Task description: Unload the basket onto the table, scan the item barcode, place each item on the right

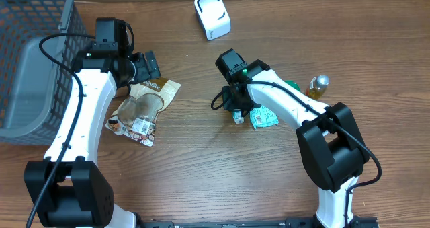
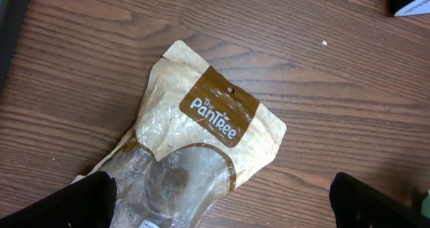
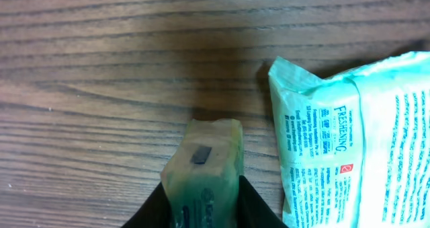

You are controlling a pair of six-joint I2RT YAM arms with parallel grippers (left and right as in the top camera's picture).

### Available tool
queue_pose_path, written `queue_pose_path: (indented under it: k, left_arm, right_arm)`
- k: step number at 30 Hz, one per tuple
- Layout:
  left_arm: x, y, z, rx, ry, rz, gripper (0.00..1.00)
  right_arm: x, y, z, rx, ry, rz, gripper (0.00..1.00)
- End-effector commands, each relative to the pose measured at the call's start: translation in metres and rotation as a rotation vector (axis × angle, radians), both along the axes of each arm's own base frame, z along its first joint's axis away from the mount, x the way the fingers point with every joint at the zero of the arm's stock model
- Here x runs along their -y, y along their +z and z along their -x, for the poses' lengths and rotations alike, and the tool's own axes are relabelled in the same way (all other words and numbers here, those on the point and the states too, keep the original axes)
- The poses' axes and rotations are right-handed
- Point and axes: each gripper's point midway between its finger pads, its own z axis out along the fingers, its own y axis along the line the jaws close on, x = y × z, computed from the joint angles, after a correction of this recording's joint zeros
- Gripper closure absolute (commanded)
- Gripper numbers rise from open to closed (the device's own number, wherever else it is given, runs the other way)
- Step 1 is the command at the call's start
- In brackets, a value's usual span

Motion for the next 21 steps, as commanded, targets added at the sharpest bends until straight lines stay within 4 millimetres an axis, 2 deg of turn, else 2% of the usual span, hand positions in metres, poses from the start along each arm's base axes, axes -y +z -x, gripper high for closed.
queue_pose_path:
  k: [1,2,3,6,8,9,10,11,13,15,16,18,21]
  left_arm:
    - [-0.0018,-0.005,0.0,-0.012,0.001,-0.005,0.0]
    - [-0.0018,-0.005,0.0,-0.012,0.001,-0.005,0.0]
    - [-0.0018,-0.005,0.0,-0.012,0.001,-0.005,0.0]
    - [-0.0018,-0.005,0.0,-0.012,0.001,-0.005,0.0]
    - [-0.0018,-0.005,0.0,-0.012,0.001,-0.005,0.01]
    - [-0.0018,-0.005,0.0,-0.012,0.001,-0.005,0.0]
    - [-0.0018,-0.005,0.0,-0.012,0.001,-0.005,0.0]
    - [-0.0018,-0.005,0.0,-0.012,0.001,-0.005,0.0]
    - [-0.0018,-0.005,0.0,-0.012,0.001,-0.005,0.0]
    - [-0.0018,-0.005,0.0,-0.012,0.001,-0.005,0.0]
    - [-0.0018,-0.005,0.0,-0.012,0.001,-0.005,0.0]
    - [-0.0018,-0.005,0.0,-0.012,0.001,-0.005,0.0]
    - [-0.0018,-0.005,0.0,-0.012,0.001,-0.005,0.0]
  right_arm:
    - [0.0003,0.0144,-0.0028,0.043,-0.002,-0.005,0.56]
    - [0.0003,0.0144,-0.0027,0.042,-0.002,-0.005,0.44]
    - [0.0003,0.0144,-0.0027,0.042,-0.002,-0.005,0.4]
    - [0.0003,0.0144,-0.0025,0.041,-0.002,-0.005,0.41]
    - [0.0008,0.0142,-0.0018,0.038,-0.002,-0.003,0.49]
    - [0.0008,0.0142,-0.0017,0.038,-0.002,-0.003,0.57]
    - [0.0008,0.0142,-0.0018,0.038,-0.002,-0.003,0.76]
    - [0.0007,0.0142,-0.002,0.039,-0.002,-0.003,0.86]
    - [0.0008,0.0142,-0.0019,0.039,-0.002,-0.003,0.89]
    - [0.001,0.0141,-0.0015,0.037,-0.002,-0.002,0.58]
    - [0.0012,0.0141,-0.0012,0.036,-0.002,-0.001,0.51]
    - [0.0018,0.0139,-0.0002,0.032,-0.002,0.002,0.41]
    - [0.0026,0.0134,0.0025,0.02,-0.001,0.004,0.38]
